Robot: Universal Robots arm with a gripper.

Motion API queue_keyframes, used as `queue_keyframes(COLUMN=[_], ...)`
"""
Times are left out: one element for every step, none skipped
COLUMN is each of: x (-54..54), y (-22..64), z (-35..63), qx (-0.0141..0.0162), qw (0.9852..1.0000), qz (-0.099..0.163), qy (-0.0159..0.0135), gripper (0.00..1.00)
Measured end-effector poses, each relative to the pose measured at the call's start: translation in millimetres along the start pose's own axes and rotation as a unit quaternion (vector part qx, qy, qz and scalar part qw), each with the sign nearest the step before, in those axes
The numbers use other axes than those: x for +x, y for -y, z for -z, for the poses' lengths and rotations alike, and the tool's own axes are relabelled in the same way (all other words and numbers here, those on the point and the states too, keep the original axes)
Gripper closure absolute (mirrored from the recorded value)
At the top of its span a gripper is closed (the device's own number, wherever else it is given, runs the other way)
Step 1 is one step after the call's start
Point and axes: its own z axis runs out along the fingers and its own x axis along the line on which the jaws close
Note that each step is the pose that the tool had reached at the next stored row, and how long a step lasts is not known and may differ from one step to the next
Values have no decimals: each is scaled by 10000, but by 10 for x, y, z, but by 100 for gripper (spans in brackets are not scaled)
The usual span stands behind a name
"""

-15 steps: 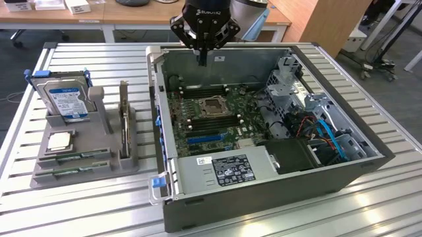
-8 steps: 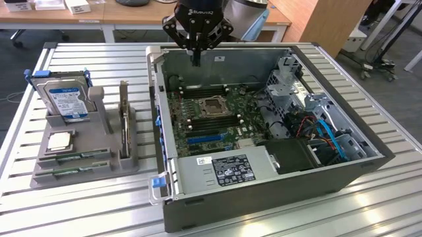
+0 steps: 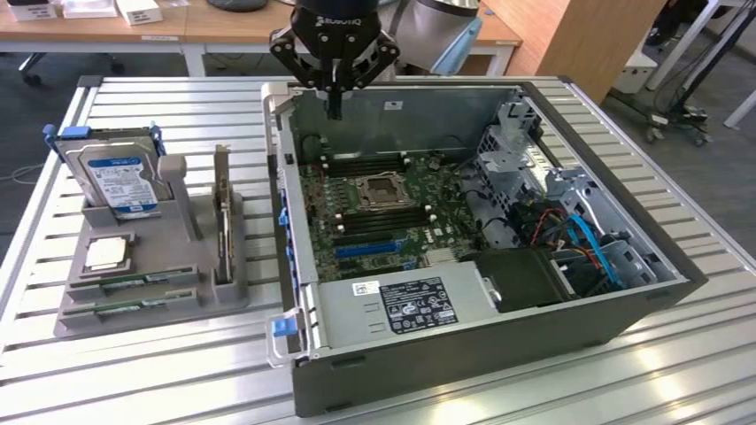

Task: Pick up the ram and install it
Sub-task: 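Reach for the ram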

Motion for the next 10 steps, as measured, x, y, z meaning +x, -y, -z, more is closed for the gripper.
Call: queue_keyframes(x=[22,43,64,88,113,137,164,190,217,245], y=[2,3,5,6,8,10,12,14,16,18], z=[0,-1,-1,-1,-1,-1,-1,-2,-2,-2], qx=[0,0,0,0,0,0,0,0,0,0], qw=[10000,10000,10000,10000,10000,10000,10000,10000,10000,10000], qz=[-1,-1,0,-1,-1,0,0,0,-1,-1], qy=[1,0,0,0,0,0,0,0,1,0], gripper=[90,90,90,90,90,90,90,90,90,90])
